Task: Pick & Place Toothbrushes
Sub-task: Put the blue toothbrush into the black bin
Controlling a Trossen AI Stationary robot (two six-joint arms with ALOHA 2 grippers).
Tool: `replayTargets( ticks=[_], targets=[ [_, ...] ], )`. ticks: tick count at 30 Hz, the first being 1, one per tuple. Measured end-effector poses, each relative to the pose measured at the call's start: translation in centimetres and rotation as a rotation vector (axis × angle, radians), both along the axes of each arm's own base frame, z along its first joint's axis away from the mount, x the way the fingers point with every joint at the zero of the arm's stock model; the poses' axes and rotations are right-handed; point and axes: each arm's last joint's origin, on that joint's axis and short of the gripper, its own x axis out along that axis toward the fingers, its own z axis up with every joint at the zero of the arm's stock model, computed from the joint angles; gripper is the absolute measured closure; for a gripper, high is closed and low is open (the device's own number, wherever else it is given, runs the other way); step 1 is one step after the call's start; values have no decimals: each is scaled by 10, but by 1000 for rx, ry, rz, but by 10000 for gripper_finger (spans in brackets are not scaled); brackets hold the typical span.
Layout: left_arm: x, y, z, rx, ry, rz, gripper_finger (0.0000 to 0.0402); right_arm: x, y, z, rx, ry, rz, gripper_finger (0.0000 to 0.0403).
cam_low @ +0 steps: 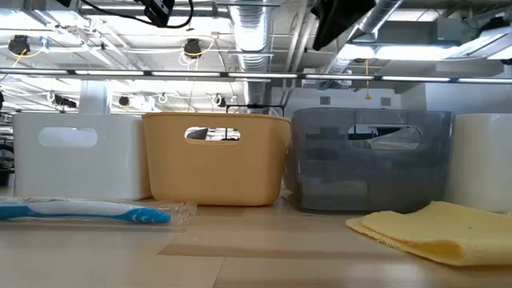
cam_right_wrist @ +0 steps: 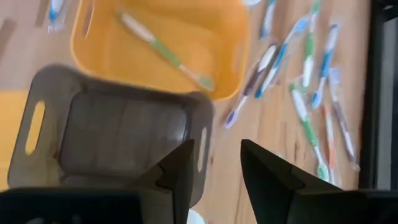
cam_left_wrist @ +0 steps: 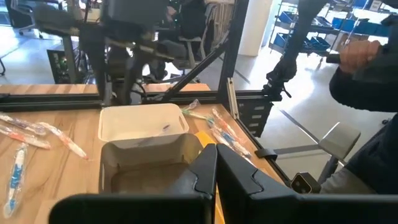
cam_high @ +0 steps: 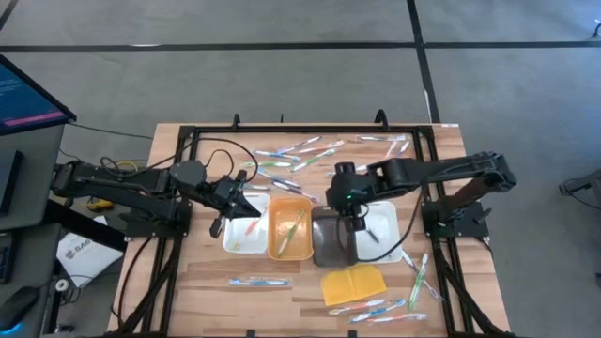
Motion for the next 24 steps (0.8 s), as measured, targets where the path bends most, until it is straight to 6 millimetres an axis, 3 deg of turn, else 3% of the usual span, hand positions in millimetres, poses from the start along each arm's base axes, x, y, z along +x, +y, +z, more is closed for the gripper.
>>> replayTargets(
  ticks=[5, 13, 20, 24],
  targets=[
    [0, 2, -16, 7, 47, 23, 400, -19, -12, -6, 8, -82, -32, 280],
    [0, 12, -18, 34, 33, 111, 400, -42, -48, -19, 16, -253, -169, 280],
    [5, 18, -23, 165, 25, 204, 400, -39, -75, -25, -70, -419, -172, 280],
    [8, 21, -32, 232, -3, 249, 400, -37, -90, -35, -26, -469, -124, 280]
  ],
)
